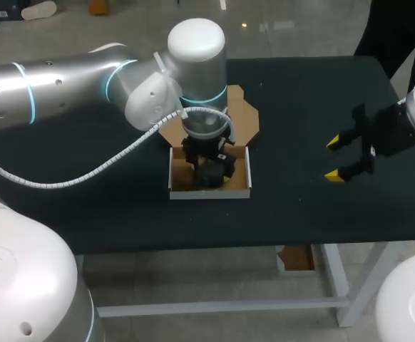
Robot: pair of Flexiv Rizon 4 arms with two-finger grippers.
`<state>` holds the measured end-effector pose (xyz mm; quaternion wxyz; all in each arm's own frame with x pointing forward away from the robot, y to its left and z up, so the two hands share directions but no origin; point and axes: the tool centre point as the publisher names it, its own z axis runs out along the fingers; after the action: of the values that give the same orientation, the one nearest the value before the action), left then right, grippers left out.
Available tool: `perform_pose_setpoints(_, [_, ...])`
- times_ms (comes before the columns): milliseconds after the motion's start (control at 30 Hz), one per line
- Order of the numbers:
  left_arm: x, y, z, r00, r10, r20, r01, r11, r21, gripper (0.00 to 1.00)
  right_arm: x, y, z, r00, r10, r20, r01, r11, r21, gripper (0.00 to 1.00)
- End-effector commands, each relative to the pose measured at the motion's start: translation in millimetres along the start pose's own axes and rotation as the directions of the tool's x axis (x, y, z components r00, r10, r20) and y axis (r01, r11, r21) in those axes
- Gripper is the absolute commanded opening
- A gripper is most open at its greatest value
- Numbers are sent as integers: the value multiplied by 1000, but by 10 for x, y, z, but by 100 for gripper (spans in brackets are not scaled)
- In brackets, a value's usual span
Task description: Assemble the packaging by folding the flat box into shape, placing the metal phone stand inside, and closing the box properly
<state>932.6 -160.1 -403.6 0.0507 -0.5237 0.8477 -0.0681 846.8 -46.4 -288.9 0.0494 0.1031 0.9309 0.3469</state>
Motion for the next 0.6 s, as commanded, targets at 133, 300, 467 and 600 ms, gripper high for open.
perform_pose_setpoints(133, [-15,22,-180,993,-114,39,114,993,10,100,0,-5,-12,1000,-2,-2,1,1000,-5,100])
perform_pose_setpoints(300, [-46,-15,-265,963,-258,72,259,966,-9,100,0,-5,-12,1000,-2,-2,1,1000,-5,100])
perform_pose_setpoints(467, [-86,-10,-305,925,-372,82,375,926,-31,100,0,-5,-12,1000,-2,-2,1,1000,-5,100])
perform_pose_setpoints(600, [-100,-3,-316,900,-427,93,432,900,-55,100,0,-5,-12,1000,-2,-2,1,1000,-5,100])
